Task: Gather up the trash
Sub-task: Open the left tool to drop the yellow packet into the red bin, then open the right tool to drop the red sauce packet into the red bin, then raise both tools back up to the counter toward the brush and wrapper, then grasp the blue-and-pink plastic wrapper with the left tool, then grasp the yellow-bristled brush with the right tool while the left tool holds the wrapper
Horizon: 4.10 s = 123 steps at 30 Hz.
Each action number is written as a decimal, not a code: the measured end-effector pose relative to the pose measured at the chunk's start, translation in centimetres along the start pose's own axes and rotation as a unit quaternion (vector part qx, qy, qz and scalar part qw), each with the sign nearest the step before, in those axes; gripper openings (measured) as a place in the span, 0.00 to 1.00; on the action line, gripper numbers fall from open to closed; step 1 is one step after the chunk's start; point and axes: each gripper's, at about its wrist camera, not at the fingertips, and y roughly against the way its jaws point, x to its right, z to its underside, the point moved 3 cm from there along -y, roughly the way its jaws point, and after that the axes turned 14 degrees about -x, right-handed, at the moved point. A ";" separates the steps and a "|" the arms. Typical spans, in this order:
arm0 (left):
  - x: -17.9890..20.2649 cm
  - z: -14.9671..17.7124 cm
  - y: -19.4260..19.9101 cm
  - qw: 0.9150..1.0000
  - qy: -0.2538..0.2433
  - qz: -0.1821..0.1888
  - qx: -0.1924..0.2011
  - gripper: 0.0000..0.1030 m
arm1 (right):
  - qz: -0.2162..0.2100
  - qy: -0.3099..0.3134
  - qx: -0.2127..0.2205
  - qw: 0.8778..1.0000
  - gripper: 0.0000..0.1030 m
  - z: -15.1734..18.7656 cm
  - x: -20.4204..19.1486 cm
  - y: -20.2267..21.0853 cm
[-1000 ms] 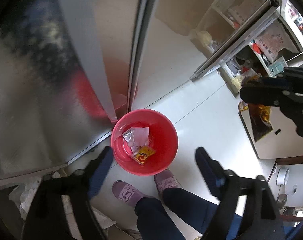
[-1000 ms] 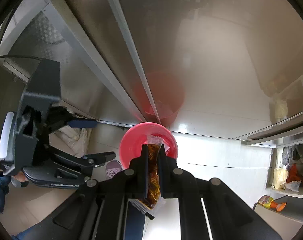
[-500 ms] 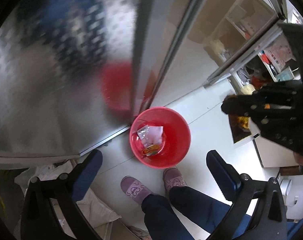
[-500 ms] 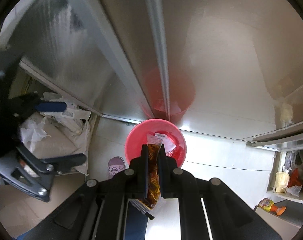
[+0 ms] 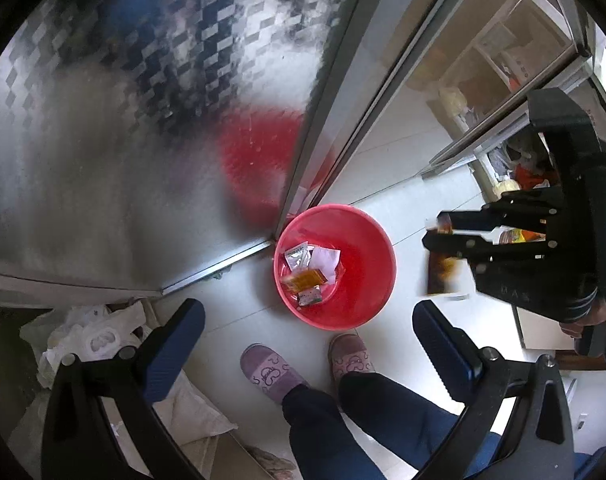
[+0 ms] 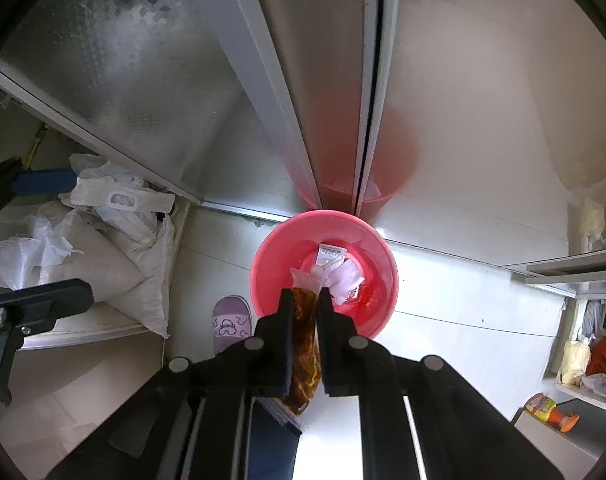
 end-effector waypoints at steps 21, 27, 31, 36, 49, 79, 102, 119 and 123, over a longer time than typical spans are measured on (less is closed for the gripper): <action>2.3 1.9 11.3 0.999 0.001 -0.001 0.038 1.00 | -0.008 0.026 0.051 0.998 0.81 2.3 -2.0 10.2; 3.0 3.0 18.1 0.998 0.023 -0.018 0.060 1.00 | -0.008 0.029 0.079 0.996 0.99 3.8 -3.2 16.4; 2.9 3.8 23.1 0.996 0.041 -0.030 0.080 1.00 | -0.011 0.032 0.097 0.995 0.99 4.2 -4.4 20.8; 2.4 4.4 29.5 0.991 0.054 -0.024 0.118 1.00 | -0.016 0.058 0.126 0.990 0.99 3.6 -6.2 25.9; -5.9 3.9 42.0 0.981 0.080 -0.081 0.159 1.00 | -0.024 0.163 0.168 0.972 0.99 -4.6 -13.4 34.4; -38.6 0.9 43.0 0.982 0.109 -0.084 0.130 1.00 | 0.003 0.274 0.133 0.953 0.99 -27.5 -33.3 32.8; -43.3 -1.0 37.7 0.989 0.080 -0.090 0.085 0.38 | 0.022 0.283 0.083 0.955 0.99 -31.8 -36.1 29.7; -44.0 2.5 38.1 0.984 0.129 -0.065 0.107 0.13 | 0.039 0.400 0.066 0.913 0.99 -34.4 -41.9 26.4; -43.8 2.4 37.9 0.982 0.142 -0.061 0.110 0.13 | 0.032 0.430 0.056 0.900 0.90 -34.9 -43.9 25.6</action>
